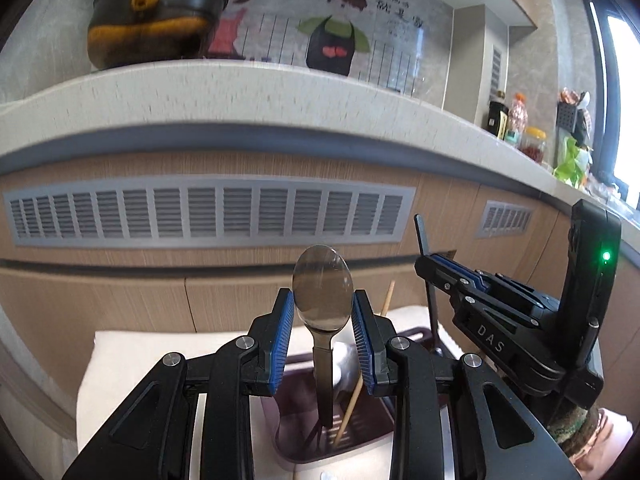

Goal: Organize utensils

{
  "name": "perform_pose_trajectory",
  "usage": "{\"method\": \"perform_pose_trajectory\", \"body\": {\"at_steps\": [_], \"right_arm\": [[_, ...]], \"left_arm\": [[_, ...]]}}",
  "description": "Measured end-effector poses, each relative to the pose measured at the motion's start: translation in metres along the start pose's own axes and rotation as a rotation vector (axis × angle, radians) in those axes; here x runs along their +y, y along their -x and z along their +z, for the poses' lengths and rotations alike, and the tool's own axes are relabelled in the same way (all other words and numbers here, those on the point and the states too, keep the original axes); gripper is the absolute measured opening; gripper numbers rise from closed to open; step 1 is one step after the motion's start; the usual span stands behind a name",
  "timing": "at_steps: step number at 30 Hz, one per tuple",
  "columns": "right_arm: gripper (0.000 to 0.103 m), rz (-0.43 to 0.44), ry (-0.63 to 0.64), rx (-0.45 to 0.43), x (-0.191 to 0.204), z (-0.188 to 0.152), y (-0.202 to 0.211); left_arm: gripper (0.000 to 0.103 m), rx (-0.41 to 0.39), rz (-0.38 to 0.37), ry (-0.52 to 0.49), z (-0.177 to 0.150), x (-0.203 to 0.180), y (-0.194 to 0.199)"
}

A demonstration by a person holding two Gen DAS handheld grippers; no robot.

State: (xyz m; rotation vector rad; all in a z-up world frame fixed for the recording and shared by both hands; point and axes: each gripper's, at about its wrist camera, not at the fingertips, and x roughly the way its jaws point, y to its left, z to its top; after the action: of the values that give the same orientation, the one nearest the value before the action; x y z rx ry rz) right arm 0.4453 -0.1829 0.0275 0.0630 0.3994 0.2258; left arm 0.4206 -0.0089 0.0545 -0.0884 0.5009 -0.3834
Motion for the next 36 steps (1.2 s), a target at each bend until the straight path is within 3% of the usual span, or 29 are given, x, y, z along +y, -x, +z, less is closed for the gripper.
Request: {"method": "perform_pose_trajectory", "body": {"at_steps": [2,3,5,8,11,16,24,30,35,36], "right_arm": [[0.025,0.032,-0.007,0.03,-0.002,-0.004,0.001],[0.037,0.031,-0.009,0.035,-0.003,-0.006,0.003],[0.052,0.0,0.0,0.028,-0.003,-0.01,0.012],[0.055,-0.035,0.029,0.027,0.0,-0.011,0.027],[0.058,-0.067,0.065,0.041,0.005,-0.015,0.044],[0.087,-0.12,0.132,0.065,0.023,-0.03,0.076],[0.102,-0.14,0.261,0.141,0.068,-0.071,0.097],[0.102,-0.117,0.348,0.279,0.101,-0.118,0.088],[0.102,0.018,0.314,0.422,0.117,-0.158,0.091],[0.097,0.031,0.309,0.438,0.12,-0.164,0.092]], "left_arm": [[0.032,0.021,-0.006,0.009,-0.003,0.001,-0.005],[0.032,0.035,-0.012,0.013,-0.005,0.001,-0.007],[0.037,0.047,-0.012,0.019,-0.007,0.0,-0.007],[0.046,0.033,-0.005,0.019,-0.008,-0.003,0.002],[0.049,0.023,0.011,0.011,-0.008,-0.006,0.015],[0.061,0.027,0.056,-0.001,-0.02,-0.006,0.042],[0.068,0.13,0.139,0.024,-0.07,0.015,0.076],[0.072,0.258,0.18,0.052,-0.128,0.034,0.09],[0.073,0.34,0.197,0.092,-0.171,0.048,0.102],[0.073,0.348,0.198,0.097,-0.178,0.051,0.106]]}}
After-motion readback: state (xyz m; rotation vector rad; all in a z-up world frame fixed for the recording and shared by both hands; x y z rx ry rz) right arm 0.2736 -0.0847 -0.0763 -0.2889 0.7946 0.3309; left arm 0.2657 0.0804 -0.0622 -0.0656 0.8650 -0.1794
